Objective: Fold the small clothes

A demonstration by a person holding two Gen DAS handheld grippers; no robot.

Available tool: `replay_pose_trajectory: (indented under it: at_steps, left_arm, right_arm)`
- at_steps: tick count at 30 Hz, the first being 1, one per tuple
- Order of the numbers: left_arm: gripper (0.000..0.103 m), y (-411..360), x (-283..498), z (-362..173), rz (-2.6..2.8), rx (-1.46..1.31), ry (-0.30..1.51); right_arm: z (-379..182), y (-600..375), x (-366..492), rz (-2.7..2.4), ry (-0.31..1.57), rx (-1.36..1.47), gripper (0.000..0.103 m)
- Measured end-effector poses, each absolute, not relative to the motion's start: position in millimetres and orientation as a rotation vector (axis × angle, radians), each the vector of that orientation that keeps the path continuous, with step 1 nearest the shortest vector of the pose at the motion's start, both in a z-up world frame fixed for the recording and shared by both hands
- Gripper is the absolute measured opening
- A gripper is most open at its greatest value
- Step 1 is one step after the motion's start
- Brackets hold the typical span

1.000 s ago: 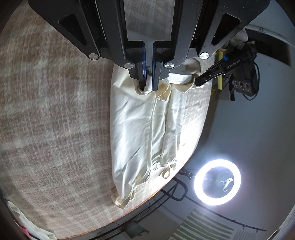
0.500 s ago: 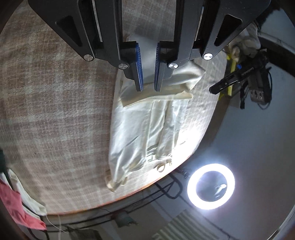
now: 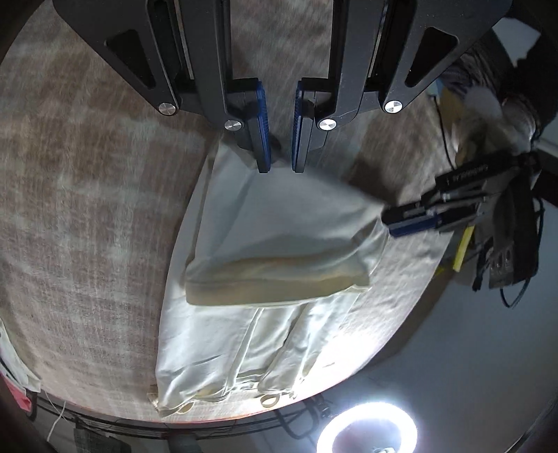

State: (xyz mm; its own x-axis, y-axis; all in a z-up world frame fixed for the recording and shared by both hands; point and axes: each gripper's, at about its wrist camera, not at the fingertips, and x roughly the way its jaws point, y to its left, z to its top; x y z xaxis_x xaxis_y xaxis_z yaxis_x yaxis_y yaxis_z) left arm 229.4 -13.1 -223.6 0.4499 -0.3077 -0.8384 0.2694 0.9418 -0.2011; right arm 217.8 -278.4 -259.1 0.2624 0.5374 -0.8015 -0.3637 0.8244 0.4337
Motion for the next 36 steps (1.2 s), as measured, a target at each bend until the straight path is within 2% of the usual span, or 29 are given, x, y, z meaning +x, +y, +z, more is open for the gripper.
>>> replay_pose_trajectory:
  at_steps: [8, 13, 17, 22, 28, 30, 32, 36]
  left_arm:
    - [0.032, -41.8, 257.6, -224.1, -0.424, -0.038, 1.045]
    - [0.032, -61.7, 283.0, -237.0, -0.389, 0.057, 1.039]
    - [0.032, -67.2, 297.4, -235.1, -0.354, 0.113, 1.002]
    - [0.032, -54.3, 318.4, -231.0, -0.312, 0.071, 1.005]
    - [0.032, -27.0, 350.3, -204.1, -0.270, -0.046, 0.953]
    - [0.032, -18.6, 363.3, -199.1, -0.275, -0.093, 0.949]
    - [0.032, -10.4, 380.1, -199.3, -0.280, -0.151, 0.965]
    - [0.032, 5.7, 413.7, -210.8, -0.262, -0.261, 1.008]
  right_arm:
    - [-239.5, -283.7, 239.6, 0.623, 1.021, 0.270, 0.012]
    - [-259.5, -264.3, 246.4, 0.537, 1.093, 0.125, 0.012]
    - [-266.5, -273.7, 232.6, 0.540, 1.132, 0.196, 0.013]
    - [-262.6, -277.5, 219.2, 0.581, 1.166, 0.182, 0.012]
    - [-233.3, -305.7, 241.2, 0.549, 1.061, 0.251, 0.013]
    - [-225.9, -315.7, 255.6, 0.549, 1.033, 0.298, 0.020]
    - [-219.8, -325.8, 272.0, 0.520, 1.002, 0.321, 0.032]
    - [-218.4, -344.3, 311.2, 0.487, 0.978, 0.370, 0.033]
